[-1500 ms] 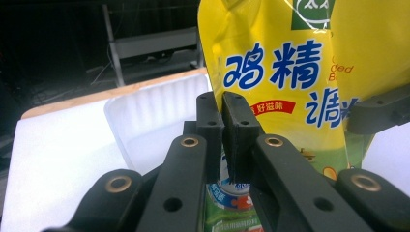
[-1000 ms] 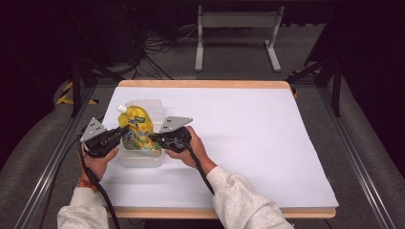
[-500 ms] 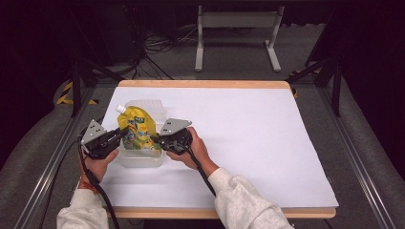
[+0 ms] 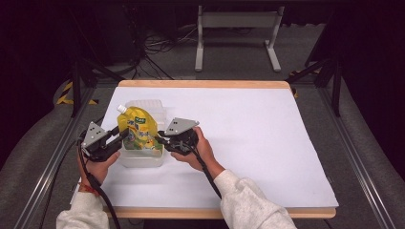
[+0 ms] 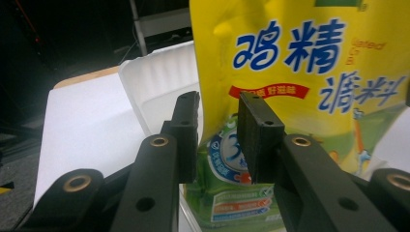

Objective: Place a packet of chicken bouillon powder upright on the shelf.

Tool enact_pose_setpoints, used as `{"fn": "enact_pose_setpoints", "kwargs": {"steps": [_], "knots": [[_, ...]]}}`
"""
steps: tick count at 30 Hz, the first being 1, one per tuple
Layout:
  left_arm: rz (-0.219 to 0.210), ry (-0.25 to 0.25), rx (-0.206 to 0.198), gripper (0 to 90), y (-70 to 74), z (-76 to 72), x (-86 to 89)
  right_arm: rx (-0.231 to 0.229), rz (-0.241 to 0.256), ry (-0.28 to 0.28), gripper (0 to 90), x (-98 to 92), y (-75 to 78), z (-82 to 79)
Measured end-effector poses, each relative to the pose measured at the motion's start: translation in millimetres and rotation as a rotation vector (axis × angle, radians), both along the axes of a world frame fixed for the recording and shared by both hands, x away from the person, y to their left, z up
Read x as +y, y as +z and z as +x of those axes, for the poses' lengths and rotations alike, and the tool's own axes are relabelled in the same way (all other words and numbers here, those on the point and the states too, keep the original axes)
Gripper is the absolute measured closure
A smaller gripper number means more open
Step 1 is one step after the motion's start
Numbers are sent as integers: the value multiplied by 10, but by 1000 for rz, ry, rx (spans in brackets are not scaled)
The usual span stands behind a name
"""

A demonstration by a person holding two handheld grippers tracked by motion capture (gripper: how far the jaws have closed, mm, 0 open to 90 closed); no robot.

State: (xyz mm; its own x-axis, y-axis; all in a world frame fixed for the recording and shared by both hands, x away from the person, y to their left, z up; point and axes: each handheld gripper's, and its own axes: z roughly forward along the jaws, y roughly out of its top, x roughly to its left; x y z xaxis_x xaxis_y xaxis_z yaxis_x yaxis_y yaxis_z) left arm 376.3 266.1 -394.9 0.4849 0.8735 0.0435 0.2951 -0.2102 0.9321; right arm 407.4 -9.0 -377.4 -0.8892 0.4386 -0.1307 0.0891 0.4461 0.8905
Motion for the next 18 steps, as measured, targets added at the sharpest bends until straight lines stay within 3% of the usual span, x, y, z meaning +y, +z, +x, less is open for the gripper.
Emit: {"fn": "enact_pose_setpoints", "kwargs": {"steps": [4,12,15,18], "knots": [[-10,6,-11,615,19,-68,9,-7,-1,-6,743,-23,18,-18],[-3,-3,-33,584,64,-212,-27,-18,2,-14,729,-117,77,-53],[41,-11,-30,576,64,-264,-58,-24,3,-19,714,-146,107,-68],[52,-22,-35,575,67,-318,-79,-27,5,-27,713,-187,131,-93]]}}
